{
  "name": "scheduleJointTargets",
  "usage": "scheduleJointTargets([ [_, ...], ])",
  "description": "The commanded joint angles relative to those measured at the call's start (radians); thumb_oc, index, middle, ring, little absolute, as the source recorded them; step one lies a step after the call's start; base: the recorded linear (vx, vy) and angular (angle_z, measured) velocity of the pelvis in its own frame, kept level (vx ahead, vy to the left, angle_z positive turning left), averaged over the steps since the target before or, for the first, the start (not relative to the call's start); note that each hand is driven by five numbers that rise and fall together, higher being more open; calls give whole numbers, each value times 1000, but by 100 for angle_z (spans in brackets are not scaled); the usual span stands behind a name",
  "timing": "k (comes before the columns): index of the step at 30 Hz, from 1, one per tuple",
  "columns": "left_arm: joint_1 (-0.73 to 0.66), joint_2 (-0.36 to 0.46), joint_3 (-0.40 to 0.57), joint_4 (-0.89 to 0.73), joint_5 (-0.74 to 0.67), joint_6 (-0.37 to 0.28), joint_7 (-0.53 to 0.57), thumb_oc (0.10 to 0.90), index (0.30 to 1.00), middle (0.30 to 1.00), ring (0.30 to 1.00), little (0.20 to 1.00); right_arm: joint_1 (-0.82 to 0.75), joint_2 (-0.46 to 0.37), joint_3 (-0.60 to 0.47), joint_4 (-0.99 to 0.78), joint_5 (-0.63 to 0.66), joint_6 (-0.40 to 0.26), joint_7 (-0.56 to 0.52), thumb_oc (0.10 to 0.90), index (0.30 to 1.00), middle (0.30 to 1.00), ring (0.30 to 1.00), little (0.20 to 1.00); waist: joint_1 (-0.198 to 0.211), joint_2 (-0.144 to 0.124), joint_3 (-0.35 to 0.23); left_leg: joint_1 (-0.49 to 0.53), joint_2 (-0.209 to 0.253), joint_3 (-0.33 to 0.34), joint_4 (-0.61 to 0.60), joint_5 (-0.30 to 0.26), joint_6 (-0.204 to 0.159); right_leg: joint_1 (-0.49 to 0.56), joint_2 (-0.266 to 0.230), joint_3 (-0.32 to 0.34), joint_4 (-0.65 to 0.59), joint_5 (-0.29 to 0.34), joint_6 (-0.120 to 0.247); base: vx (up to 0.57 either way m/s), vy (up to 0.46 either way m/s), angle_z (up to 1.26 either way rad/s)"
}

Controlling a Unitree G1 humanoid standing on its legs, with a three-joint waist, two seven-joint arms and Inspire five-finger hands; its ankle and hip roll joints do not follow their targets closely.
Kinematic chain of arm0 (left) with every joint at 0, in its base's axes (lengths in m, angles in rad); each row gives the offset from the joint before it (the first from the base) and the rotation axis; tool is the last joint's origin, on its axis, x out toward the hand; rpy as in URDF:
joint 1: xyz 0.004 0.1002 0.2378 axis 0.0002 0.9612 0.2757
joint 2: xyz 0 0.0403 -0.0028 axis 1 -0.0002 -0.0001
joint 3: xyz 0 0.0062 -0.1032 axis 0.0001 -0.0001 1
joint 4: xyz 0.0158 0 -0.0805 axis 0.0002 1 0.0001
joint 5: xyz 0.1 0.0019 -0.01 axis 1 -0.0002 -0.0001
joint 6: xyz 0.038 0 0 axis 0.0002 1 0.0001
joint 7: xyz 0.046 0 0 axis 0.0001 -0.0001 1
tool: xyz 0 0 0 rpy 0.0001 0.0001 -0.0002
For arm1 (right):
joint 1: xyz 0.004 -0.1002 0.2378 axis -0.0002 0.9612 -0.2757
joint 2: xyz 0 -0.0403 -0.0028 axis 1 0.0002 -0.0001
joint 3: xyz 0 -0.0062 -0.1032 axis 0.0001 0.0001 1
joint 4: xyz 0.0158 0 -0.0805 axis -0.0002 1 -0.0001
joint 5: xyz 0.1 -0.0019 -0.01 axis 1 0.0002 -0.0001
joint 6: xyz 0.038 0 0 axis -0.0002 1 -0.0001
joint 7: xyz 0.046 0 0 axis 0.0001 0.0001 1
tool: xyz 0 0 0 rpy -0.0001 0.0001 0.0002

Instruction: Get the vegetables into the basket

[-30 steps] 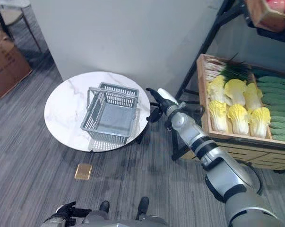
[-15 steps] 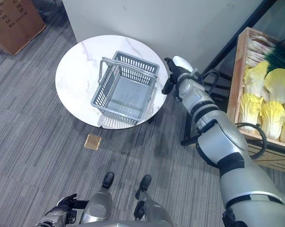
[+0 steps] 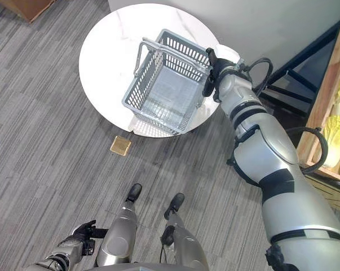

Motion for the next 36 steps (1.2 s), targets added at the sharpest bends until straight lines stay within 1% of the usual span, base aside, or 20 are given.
scheduleJointTargets([
  [1,13,-12,-69,16,-15,22,-2,900,1000,1000,1000,1000,-214,-62,57,31,-41,-1,-68,900,1000,1000,1000,1000,17,-13,23,-21,-39,-13,-76,92,21,123,-36,100,1,-81,84,28,13,6],
  [7,-8,-4,-81,13,-26,26,-4,900,1000,1000,1000,1000,-259,-64,92,33,-59,1,-65,900,1000,1000,1000,1000,35,-15,35,-63,-53,-37,-67,96,16,103,-43,78,2,-83,86,7,-4,12],
  [14,-5,-6,-69,5,-66,33,-5,900,1000,1000,1000,1000,-310,-98,134,36,-54,5,-62,900,1000,1000,1000,1000,45,-16,64,-110,-69,-40,-9,71,19,89,-47,81,5,-83,87,4,10,10],
  [15,-7,-3,-68,-1,-73,33,-8,900,1000,1000,1000,1000,-329,-121,149,32,-45,6,-62,900,1000,1000,1000,1000,46,-19,67,-126,-77,-41,1,66,20,82,-47,83,4,-84,88,24,18,8],
  [17,-10,-4,-70,-6,-77,33,-8,900,1000,1000,1000,1000,-344,-134,165,40,-51,9,-58,900,1000,1000,1000,1000,47,-18,68,-133,-80,-42,4,65,19,79,-49,83,4,-85,89,15,13,4],
  [19,-12,-6,-73,-12,-84,33,-7,900,1000,1000,1000,1000,-350,-144,169,44,-49,11,-60,614,599,599,599,599,46,-16,71,-138,-84,-40,5,65,19,76,-51,83,4,-86,89,16,31,2],
  [20,-12,-7,-73,-16,-89,32,-4,900,1000,1000,1000,1000,-350,-147,172,47,-50,13,-58,400,300,300,300,300,45,-16,72,-138,-85,-39,4,64,20,76,-51,84,4,-87,89,0,0,0],
  [24,-12,-13,-73,-30,-96,35,1,900,1000,1000,1000,1000,-347,-142,173,42,-49,15,-60,400,300,300,300,300,39,-16,79,-136,-88,-31,17,55,26,77,-53,93,6,-87,91,-1,8,-1],
  [26,-16,-15,-73,-34,-95,36,2,900,1000,1000,1000,1000,-335,-129,166,39,-57,17,-60,400,300,300,300,300,32,-15,82,-129,-94,-23,36,39,32,82,-56,105,10,-86,90,-4,38,-4],
  [27,-17,-15,-73,-35,-93,36,3,900,1000,1000,1000,1000,-331,-126,161,35,-56,16,-63,400,300,300,300,300,29,-15,81,-127,-95,-19,42,35,33,84,-57,108,11,-86,90,1,42,-7],
  [28,-17,-18,-73,-33,-91,37,3,900,1000,1000,1000,1000,-315,-120,133,25,-39,19,-77,400,300,300,300,300,23,-15,80,-123,-97,-13,49,29,36,88,-58,113,13,-86,89,6,37,-10],
  [31,-20,-12,-57,-23,-86,45,-2,900,1000,1000,1000,1000,-285,-87,129,1,-77,22,-69,400,300,300,300,300,16,-19,73,-103,-97,-1,68,10,39,105,-59,125,18,-89,86,13,20,-9],
  [32,-20,-9,-49,-14,-79,50,-5,900,1000,1000,1000,1000,-275,-82,131,-14,-94,23,-68,400,300,300,300,300,7,-23,65,-99,-98,3,70,10,41,108,-62,127,22,-88,87,11,22,-7],
  [34,-21,-4,-43,-5,-72,52,-8,900,1000,1000,1000,1000,-263,-72,114,-25,-93,24,-73,400,300,300,300,300,2,-26,60,-90,-97,7,74,4,44,112,-62,134,25,-90,87,8,16,-11],
  [35,-22,-5,-35,4,-69,54,-7,900,1000,1000,1000,1000,-233,-58,72,-37,-73,29,-88,400,300,300,300,300,-2,-30,56,-75,-95,15,75,-3,47,121,-62,143,29,-88,86,24,27,-23],
  [36,-21,-3,-25,11,-64,57,-10,900,1000,1000,1000,1000,-213,-42,53,-57,-65,28,-87,400,300,300,300,300,-7,-30,47,-61,-93,22,71,-5,50,126,-62,148,34,-90,85,21,28,-30],
])
